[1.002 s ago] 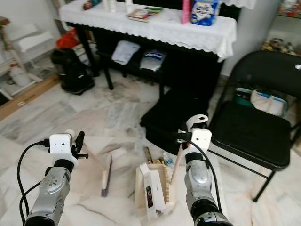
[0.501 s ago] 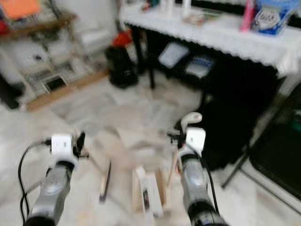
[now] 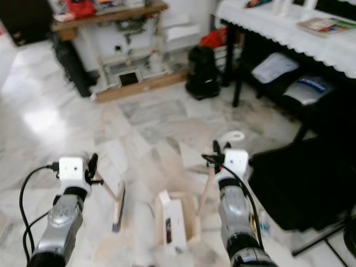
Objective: Sweep floor
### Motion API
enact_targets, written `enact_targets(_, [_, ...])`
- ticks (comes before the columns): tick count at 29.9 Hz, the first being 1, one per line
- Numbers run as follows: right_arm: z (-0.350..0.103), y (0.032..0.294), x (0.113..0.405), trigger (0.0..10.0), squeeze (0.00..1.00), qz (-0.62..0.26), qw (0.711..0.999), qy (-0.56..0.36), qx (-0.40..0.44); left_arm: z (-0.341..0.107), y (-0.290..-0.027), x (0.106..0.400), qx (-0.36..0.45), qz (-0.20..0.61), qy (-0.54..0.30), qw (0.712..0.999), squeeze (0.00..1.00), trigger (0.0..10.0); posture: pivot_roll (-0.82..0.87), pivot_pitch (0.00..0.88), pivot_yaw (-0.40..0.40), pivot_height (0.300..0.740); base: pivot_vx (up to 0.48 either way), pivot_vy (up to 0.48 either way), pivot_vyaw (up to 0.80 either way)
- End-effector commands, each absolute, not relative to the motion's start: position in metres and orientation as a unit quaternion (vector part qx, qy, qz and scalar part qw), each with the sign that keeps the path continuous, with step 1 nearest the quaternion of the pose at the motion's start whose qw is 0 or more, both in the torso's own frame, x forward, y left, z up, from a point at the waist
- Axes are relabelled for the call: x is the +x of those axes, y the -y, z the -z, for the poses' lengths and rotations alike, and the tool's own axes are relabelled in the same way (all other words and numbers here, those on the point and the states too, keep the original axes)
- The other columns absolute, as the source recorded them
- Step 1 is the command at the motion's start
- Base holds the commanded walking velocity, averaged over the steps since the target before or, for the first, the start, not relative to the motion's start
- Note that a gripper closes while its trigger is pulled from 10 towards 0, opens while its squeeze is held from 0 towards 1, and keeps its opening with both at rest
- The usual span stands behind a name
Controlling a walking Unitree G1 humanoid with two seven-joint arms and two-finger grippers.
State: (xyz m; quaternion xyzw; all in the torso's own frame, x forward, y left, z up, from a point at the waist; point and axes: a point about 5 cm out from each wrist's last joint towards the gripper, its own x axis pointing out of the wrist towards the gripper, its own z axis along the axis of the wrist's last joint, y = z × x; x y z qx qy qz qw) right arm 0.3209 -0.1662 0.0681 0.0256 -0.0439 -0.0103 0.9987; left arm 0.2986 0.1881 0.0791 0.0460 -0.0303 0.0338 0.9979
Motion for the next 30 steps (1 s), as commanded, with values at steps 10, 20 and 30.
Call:
enact_targets(10, [-0.0825, 0.1564, 0.3284, 10.0, 0.00, -0.006, 0.997, 0.073, 0.025, -0.0894, -0.1955, 0.3014, 0.055, -0.046, 0.056, 0.996, 0.00, 10.0, -0.03, 0.000, 0.067, 0.740, 0.000, 0.000, 0.80])
enact_targets(20, [-0.0848, 0.1564, 0.3302, 10.0, 0.00, -0.008, 0.997, 0.075, 0.025, -0.0877, -0.1956, 0.2996, 0.055, -0.049, 0.054, 0.996, 0.00, 10.0, -0.03, 0.000, 0.062, 0.740, 0.000, 0.000, 0.80])
enact_targets(30, [-0.0855, 0.1573, 0.3307, 10.0, 0.00, -0.012, 0.997, 0.074, 0.023, -0.0864, -0.1963, 0.2966, 0.055, -0.056, 0.055, 0.995, 0.00, 10.0, -0.02, 0.000, 0.052, 0.740, 0.000, 0.000, 0.80])
